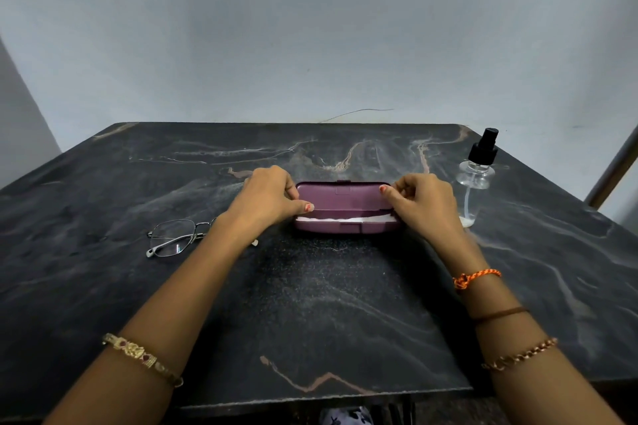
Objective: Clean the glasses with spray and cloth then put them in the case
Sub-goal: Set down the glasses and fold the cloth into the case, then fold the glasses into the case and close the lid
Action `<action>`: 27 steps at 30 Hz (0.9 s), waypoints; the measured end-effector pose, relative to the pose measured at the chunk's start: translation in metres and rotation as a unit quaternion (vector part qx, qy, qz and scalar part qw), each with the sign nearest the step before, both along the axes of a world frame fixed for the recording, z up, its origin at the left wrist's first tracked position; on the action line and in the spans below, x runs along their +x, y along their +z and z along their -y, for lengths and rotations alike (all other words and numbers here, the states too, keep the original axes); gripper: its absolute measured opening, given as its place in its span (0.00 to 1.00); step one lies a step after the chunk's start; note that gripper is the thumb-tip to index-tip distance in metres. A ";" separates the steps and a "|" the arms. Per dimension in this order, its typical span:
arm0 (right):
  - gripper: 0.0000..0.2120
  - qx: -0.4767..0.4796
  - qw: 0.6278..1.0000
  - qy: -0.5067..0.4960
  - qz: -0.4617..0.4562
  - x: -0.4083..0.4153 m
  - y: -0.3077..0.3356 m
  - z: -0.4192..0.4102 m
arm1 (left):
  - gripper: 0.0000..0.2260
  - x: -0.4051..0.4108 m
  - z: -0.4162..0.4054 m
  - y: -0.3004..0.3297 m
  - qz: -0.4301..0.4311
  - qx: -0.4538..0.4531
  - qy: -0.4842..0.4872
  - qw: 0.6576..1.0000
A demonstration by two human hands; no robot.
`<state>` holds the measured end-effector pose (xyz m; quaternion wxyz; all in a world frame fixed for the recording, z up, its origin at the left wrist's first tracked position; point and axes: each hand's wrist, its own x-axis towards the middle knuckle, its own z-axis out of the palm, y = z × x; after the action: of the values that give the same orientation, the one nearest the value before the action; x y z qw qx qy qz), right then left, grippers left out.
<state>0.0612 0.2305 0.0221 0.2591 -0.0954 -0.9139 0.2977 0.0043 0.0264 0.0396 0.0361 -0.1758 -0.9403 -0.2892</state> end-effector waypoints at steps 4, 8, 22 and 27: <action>0.08 0.032 0.995 -0.009 -0.091 0.002 0.000 0.009 | 0.09 0.003 0.003 0.005 -0.089 0.040 0.027 0.995; 0.08 0.070 0.985 0.017 -0.158 0.006 0.002 0.023 | 0.07 0.007 0.031 0.015 -0.169 0.100 0.048 0.979; 0.10 0.251 0.949 0.188 -0.020 -0.003 0.013 0.120 | 0.03 0.012 0.178 -0.034 -0.101 0.047 0.115 0.987; 0.12 0.303 0.936 0.177 0.018 -0.015 0.005 0.131 | 0.07 0.015 0.183 -0.036 -0.046 0.071 0.047 0.995</action>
<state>0.0465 0.0999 0.0272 0.2028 0.1456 -0.9673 0.0455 0.0188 -0.1568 0.0041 0.1055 -0.1412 -0.9221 -0.3446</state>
